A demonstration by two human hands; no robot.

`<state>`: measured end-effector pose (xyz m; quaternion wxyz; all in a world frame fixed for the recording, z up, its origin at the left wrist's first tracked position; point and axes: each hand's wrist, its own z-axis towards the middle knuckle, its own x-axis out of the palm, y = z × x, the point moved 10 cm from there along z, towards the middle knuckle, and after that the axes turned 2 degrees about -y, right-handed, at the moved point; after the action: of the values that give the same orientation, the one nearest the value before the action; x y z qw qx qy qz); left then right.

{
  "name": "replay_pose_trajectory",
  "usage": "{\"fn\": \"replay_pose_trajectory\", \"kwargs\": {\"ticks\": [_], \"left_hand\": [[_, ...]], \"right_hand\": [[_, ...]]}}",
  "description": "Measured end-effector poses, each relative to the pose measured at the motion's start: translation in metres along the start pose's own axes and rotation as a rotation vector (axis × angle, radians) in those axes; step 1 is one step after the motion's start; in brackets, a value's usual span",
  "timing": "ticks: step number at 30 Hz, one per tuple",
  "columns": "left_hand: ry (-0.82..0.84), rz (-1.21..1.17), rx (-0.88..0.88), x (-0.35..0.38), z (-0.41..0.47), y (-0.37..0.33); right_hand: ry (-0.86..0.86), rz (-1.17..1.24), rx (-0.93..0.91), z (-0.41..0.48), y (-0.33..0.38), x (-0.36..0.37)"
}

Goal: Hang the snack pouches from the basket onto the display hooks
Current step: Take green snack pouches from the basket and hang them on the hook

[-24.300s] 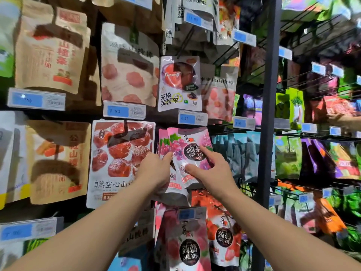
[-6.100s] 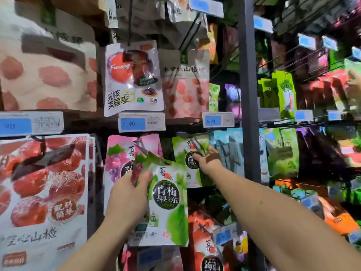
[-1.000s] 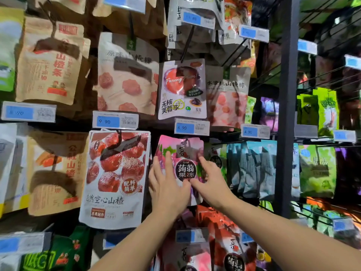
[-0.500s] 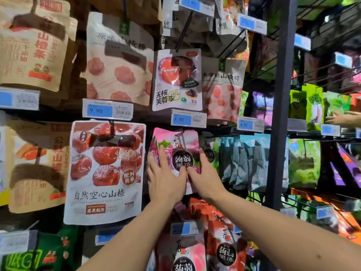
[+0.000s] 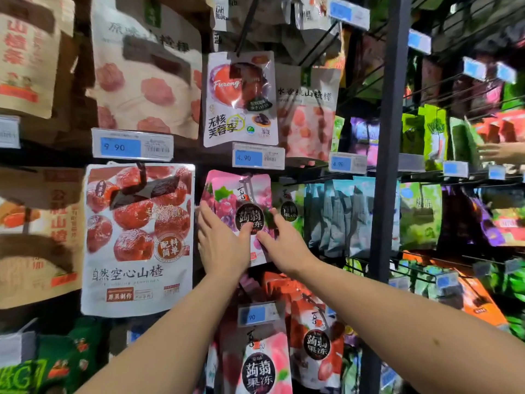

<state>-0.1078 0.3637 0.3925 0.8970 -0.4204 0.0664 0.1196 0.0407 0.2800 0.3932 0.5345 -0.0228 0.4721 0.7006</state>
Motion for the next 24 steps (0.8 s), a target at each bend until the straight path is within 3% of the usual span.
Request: {"fn": "replay_pose_trajectory", "kwargs": {"ticks": [6,10,14,21,24], "left_hand": [[-0.171,0.027,0.259,-0.018,-0.032,-0.033],[-0.112,-0.053,0.349,-0.018,-0.069,-0.046],[0.09,-0.127,0.393,0.006,-0.112,-0.055],[0.608,-0.273,0.121,0.043,-0.218,-0.044],[0.786,-0.22,0.099,0.038,-0.274,-0.041]], "right_hand": [[-0.031,-0.023,0.01,-0.028,0.0,-0.02],[-0.073,-0.059,0.082,-0.057,-0.012,-0.04],[-0.104,-0.188,0.153,-0.11,-0.023,-0.068],[-0.081,-0.364,0.397,-0.23,-0.058,-0.12],[-0.077,-0.428,0.462,-0.286,-0.06,-0.138]]}}
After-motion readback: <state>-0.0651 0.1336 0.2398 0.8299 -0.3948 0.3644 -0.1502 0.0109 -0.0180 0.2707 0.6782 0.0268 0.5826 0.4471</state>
